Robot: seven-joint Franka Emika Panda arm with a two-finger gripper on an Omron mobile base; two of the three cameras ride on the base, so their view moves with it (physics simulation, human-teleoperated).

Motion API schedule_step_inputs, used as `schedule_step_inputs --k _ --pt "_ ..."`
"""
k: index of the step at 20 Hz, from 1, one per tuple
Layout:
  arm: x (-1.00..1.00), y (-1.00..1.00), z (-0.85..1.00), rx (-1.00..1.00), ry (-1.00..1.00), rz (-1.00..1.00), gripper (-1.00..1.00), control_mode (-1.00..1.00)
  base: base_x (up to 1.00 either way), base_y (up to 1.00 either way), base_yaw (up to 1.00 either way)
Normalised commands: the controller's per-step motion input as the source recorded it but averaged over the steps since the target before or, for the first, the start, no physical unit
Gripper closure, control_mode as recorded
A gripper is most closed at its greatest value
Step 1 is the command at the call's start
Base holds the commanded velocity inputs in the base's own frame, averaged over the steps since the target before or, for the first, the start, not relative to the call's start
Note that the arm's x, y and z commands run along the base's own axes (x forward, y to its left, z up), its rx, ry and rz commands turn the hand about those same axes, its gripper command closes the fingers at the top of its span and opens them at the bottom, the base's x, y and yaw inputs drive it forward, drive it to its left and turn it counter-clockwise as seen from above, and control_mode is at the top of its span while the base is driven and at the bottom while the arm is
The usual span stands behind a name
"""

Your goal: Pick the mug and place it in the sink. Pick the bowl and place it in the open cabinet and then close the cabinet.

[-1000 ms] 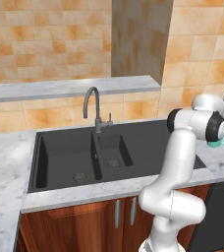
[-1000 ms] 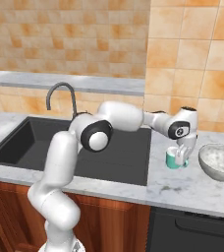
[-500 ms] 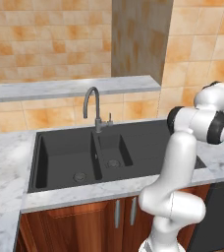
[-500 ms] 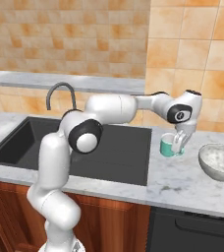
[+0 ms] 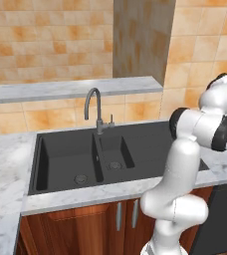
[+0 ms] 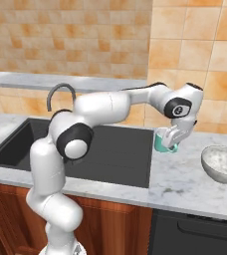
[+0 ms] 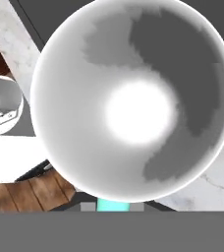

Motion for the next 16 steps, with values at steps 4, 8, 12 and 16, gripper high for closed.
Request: schedule_step_inputs --k 4,8,12,16 --pt "-0.67 -0.04 -0.03 0.00 0.00 -0.14 1.00 -1.00 0.00 0.00 0.00" --pt "-0.19 0.79 0.00 -0.02 0.00 -0.30 1.00 -1.00 0.00 0.00 0.00" --pt "0.01 0.99 0.19 -0.11 -0.01 -0.31 1.00 -1.00 0.00 0.00 0.00" --pt "0.05 0.86 0.42 -0.13 0.03 -0.28 1.00 -1.00 0.00 0.00 0.00"
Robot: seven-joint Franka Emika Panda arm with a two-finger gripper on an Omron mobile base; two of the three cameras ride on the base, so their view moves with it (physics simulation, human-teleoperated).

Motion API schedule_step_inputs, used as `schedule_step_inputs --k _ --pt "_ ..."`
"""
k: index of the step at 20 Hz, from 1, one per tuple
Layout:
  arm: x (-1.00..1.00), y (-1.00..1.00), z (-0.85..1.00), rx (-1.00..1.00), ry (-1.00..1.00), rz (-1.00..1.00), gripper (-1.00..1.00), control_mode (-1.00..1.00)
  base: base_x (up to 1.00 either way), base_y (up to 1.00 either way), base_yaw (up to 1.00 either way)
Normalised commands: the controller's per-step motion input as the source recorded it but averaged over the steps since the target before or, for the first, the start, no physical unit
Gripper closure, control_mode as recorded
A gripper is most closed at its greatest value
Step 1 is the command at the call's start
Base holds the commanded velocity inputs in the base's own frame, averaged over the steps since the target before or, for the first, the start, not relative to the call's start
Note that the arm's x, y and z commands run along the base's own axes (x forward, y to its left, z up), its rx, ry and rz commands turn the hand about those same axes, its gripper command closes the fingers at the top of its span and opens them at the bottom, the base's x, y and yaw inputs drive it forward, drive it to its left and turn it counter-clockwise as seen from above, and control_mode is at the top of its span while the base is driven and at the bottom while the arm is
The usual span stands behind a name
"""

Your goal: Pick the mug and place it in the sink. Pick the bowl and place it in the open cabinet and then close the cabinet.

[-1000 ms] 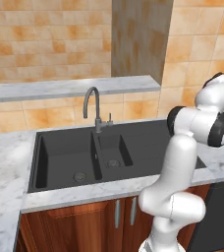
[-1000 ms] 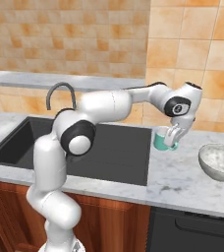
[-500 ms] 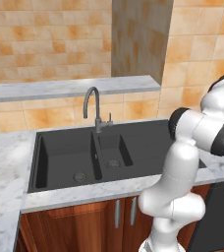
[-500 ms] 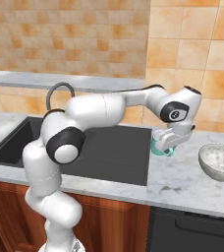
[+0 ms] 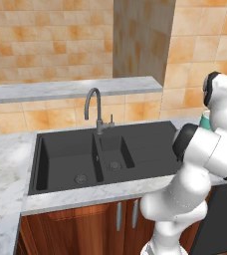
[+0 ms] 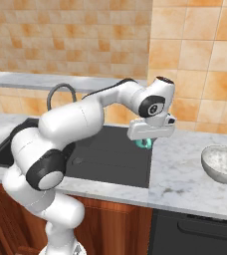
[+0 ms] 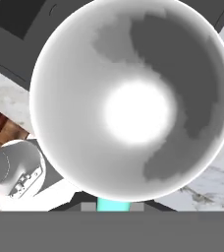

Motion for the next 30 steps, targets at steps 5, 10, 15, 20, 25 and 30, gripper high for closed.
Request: schedule_step_inputs --k 5,10,15,20,25,30 --pt "0.08 0.66 0.37 -0.10 0.08 -0.15 1.00 -1.00 0.00 0.00 0.00" --pt "0.00 0.66 0.03 0.01 0.17 -0.01 1.00 -1.00 0.00 0.00 0.00" --pt "0.00 0.80 0.00 -0.01 0.08 -0.11 1.00 -1.00 0.00 0.00 0.00" --pt "0.00 0.86 0.00 -0.03 0.00 -0.22 1.00 -1.00 0.00 0.00 0.00" --pt "-0.03 0.91 0.00 -0.03 0.00 -0.25 1.00 -1.00 0.00 0.00 0.00" --pt "-0.08 0.99 0.00 -0.03 0.00 -0.28 1.00 -1.00 0.00 0.00 0.00"
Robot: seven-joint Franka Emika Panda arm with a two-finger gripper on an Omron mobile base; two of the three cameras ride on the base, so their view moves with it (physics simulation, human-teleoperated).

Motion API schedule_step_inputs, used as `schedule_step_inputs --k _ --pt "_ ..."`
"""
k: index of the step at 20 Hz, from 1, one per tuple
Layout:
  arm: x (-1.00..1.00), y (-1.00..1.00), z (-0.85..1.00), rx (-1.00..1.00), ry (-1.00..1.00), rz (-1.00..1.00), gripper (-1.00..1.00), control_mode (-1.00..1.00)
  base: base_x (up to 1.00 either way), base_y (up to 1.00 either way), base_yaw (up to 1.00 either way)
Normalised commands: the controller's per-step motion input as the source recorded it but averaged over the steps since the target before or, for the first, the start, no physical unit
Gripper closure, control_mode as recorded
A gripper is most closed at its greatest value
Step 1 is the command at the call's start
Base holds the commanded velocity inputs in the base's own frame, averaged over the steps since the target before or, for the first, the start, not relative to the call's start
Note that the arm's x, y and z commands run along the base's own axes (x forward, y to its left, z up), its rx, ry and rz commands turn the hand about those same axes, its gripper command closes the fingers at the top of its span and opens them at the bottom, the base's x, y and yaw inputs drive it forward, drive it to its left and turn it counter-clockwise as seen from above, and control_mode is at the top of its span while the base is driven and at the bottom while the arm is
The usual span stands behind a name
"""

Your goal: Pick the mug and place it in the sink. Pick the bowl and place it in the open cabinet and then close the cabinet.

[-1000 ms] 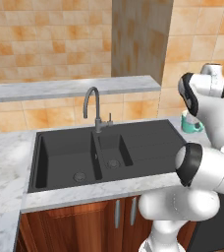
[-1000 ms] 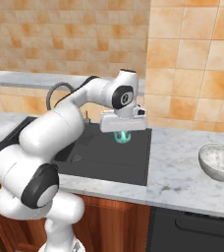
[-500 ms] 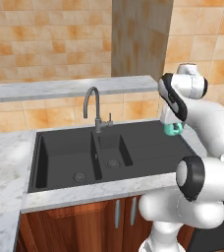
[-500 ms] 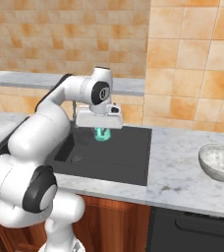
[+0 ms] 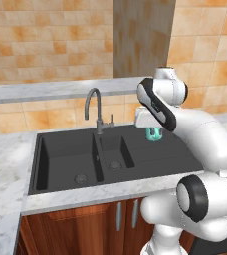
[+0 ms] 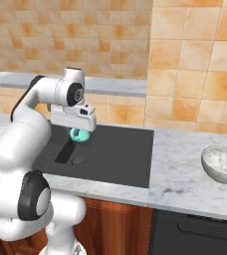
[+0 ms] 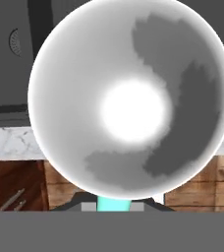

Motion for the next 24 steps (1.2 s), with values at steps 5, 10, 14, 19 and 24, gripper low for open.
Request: schedule_step_inputs --k 5,10,14,19,24 --pt "-0.05 1.00 0.00 -0.01 0.00 -0.29 1.00 -1.00 0.00 0.00 0.00" --pt "-0.01 1.00 0.00 -0.02 0.00 -0.29 1.00 -1.00 0.00 0.00 0.00" --pt "0.00 1.00 -0.01 0.00 0.01 -0.28 1.00 -1.00 0.00 0.00 0.00" --pt "0.00 0.97 -0.18 0.00 0.03 -0.24 1.00 -1.00 0.00 0.00 0.00" --pt "0.12 0.67 -0.31 -0.02 0.00 -0.21 1.00 -1.00 0.00 0.00 0.00"
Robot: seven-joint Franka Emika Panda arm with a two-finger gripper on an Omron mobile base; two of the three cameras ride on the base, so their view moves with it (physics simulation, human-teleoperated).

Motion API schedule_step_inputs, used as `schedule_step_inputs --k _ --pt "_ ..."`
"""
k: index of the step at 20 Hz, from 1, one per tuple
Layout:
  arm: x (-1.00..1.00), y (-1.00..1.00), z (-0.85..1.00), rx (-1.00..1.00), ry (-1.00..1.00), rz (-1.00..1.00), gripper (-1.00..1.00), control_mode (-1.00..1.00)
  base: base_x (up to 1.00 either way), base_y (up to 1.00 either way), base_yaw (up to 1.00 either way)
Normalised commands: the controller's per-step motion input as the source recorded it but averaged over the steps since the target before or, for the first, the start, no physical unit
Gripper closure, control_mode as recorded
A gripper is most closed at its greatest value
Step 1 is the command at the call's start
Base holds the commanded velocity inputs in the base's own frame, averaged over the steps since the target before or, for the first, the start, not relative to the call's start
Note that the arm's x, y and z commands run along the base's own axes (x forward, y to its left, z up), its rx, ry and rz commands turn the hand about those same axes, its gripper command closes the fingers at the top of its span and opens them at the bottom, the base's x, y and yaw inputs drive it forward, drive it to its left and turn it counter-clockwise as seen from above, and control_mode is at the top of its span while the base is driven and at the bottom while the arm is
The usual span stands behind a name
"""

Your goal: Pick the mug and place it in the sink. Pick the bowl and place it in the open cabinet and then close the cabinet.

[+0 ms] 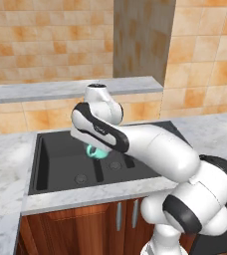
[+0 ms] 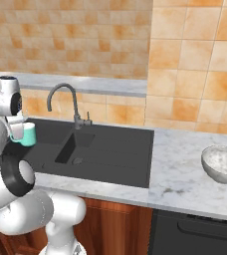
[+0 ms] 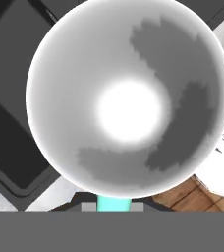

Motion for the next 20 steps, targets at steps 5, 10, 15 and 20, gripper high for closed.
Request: schedule_step_inputs --k 5,10,15,20 --pt "0.48 0.42 -0.31 -0.09 -0.02 -0.19 1.00 -1.00 0.00 0.00 0.00" --pt "0.43 0.22 -0.32 -0.03 0.00 -0.14 1.00 -1.00 0.00 0.00 0.00" --pt "0.36 0.10 -0.34 0.00 0.00 -0.12 1.00 -1.00 0.00 0.00 0.00" --pt "0.27 0.00 -0.33 0.00 0.00 -0.03 1.00 -1.00 0.00 0.00 0.00"
